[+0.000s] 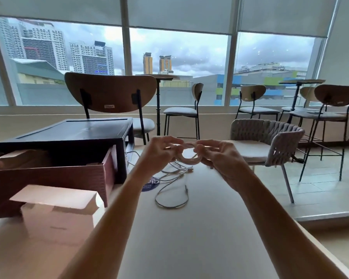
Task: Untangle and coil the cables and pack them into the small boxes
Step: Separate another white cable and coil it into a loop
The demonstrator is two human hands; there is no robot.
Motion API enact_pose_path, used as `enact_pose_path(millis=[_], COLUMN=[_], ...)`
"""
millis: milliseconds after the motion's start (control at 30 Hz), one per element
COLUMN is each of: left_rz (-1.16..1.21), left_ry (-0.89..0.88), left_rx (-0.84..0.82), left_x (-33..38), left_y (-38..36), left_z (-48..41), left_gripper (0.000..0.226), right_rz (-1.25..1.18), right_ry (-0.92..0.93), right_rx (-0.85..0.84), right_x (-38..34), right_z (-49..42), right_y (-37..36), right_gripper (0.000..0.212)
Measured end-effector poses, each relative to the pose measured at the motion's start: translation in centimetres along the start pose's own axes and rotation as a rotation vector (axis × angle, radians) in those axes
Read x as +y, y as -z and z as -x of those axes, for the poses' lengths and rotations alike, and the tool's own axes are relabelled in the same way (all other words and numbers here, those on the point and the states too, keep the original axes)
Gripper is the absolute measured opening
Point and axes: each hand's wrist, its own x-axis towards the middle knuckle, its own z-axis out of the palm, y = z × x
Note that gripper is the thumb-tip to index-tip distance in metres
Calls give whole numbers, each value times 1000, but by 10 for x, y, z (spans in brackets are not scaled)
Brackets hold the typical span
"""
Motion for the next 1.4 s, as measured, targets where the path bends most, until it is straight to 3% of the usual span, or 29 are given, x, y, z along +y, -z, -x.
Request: enact_pose_path(millis=[267, 533, 733, 867, 1167, 1400], left_rz=[64, 40, -27, -231, -410, -550], left_ry=[198, 303, 297, 201, 93, 100], left_rx=[-124, -209, -249, -282, -328, -226], left_x=[-35, -53, -55, -47, -40, -47], left_y=[-27, -100, -155, -173, -151, -97], left_z=[52, 79, 90, 94, 98, 89], left_gripper=[17, 23, 22, 22, 37, 32], right_rz=[263, 573, 662, 755, 896, 846], right_ry=[-67, -119, -124, -133, -43, 54], right_rx=[42, 162, 290, 313, 379, 280], right_x=[37, 83, 84, 88, 87, 78], right_z=[30, 64, 95, 109, 111, 91], right_y=[16, 71, 114, 129, 119, 81], right_gripper=[2, 4, 15, 16, 23, 22])
